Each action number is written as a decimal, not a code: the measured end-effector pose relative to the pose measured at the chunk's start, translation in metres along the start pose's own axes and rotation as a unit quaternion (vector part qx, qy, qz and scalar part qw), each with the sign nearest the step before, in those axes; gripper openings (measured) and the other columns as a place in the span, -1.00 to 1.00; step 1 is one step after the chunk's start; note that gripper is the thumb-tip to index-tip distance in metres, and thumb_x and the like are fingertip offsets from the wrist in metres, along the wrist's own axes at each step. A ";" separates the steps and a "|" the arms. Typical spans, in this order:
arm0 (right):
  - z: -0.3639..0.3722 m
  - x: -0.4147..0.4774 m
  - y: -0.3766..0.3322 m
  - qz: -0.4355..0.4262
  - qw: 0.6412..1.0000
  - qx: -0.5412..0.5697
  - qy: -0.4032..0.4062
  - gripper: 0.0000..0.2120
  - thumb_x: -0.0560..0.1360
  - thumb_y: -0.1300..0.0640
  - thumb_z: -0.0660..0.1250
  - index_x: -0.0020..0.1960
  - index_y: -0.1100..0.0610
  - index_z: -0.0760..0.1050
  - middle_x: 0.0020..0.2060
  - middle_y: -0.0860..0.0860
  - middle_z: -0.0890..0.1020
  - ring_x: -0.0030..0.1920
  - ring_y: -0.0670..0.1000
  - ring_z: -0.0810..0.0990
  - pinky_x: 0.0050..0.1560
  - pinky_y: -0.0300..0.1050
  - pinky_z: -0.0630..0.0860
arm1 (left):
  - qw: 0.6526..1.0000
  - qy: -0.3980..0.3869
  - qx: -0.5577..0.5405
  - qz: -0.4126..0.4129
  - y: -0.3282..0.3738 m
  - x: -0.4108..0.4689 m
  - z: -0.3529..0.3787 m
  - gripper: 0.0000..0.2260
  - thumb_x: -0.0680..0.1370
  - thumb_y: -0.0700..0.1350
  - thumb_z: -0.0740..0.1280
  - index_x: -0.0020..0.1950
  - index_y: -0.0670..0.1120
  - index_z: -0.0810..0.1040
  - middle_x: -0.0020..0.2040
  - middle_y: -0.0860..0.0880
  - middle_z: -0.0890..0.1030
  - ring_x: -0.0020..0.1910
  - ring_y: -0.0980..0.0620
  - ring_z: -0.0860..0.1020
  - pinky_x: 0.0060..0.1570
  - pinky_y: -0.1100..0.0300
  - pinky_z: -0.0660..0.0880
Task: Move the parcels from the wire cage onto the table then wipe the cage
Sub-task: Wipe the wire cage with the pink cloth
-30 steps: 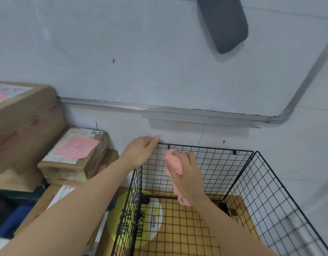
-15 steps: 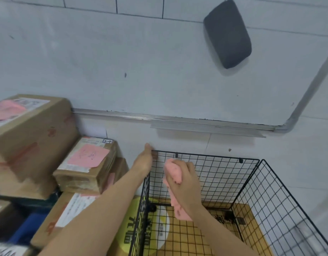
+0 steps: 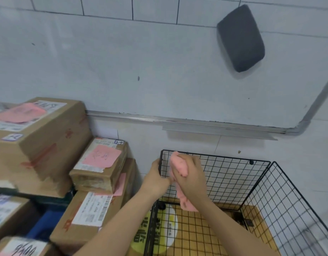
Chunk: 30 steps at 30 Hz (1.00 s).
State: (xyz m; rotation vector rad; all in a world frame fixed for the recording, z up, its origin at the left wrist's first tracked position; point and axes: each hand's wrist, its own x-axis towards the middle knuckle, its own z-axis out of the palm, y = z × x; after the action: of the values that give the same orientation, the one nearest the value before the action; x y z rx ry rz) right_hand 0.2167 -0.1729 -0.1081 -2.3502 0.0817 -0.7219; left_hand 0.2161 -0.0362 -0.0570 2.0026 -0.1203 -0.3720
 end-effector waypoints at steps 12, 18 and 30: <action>0.023 0.001 -0.012 -0.033 0.998 -0.057 0.019 -0.51 0.47 -0.24 0.12 0.34 -0.12 0.41 0.15 -0.02 0.48 0.07 -0.05 0.50 -0.15 -0.15 0.51 | 0.999 -0.016 0.010 0.028 -0.011 -0.029 -0.003 -0.32 0.49 -0.22 0.38 0.51 0.00 0.12 0.35 0.04 0.40 0.15 0.15 0.38 0.08 0.31 0.31; 0.035 0.006 -0.015 -0.083 0.990 -0.111 -0.004 -0.53 0.41 0.04 0.43 0.28 -0.09 0.40 0.07 0.09 0.56 -0.17 0.09 0.61 -0.37 -0.09 0.55 | 0.999 0.000 0.022 0.023 -0.017 -0.028 -0.004 -0.33 0.46 -0.26 0.37 0.49 0.05 0.17 0.16 0.00 0.54 0.00 0.11 0.53 -0.06 0.28 0.47; -0.025 0.023 0.057 -0.281 0.910 -0.304 0.001 -0.54 0.30 0.27 0.45 0.17 -0.01 0.55 -0.14 0.03 0.64 -0.44 -0.02 0.55 -0.52 -0.17 0.50 | 1.000 0.001 0.028 0.010 -0.007 -0.036 -0.006 -0.32 0.44 -0.25 0.42 0.48 0.02 0.22 0.16 0.03 0.53 0.11 0.04 0.48 0.16 0.19 0.38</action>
State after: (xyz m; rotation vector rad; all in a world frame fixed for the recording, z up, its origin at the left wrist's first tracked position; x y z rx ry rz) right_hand 0.2299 -0.2375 -0.1169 -3.0120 -0.4544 -1.0921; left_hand 0.1835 -0.0190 -0.0534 2.0556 -0.1503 -0.3581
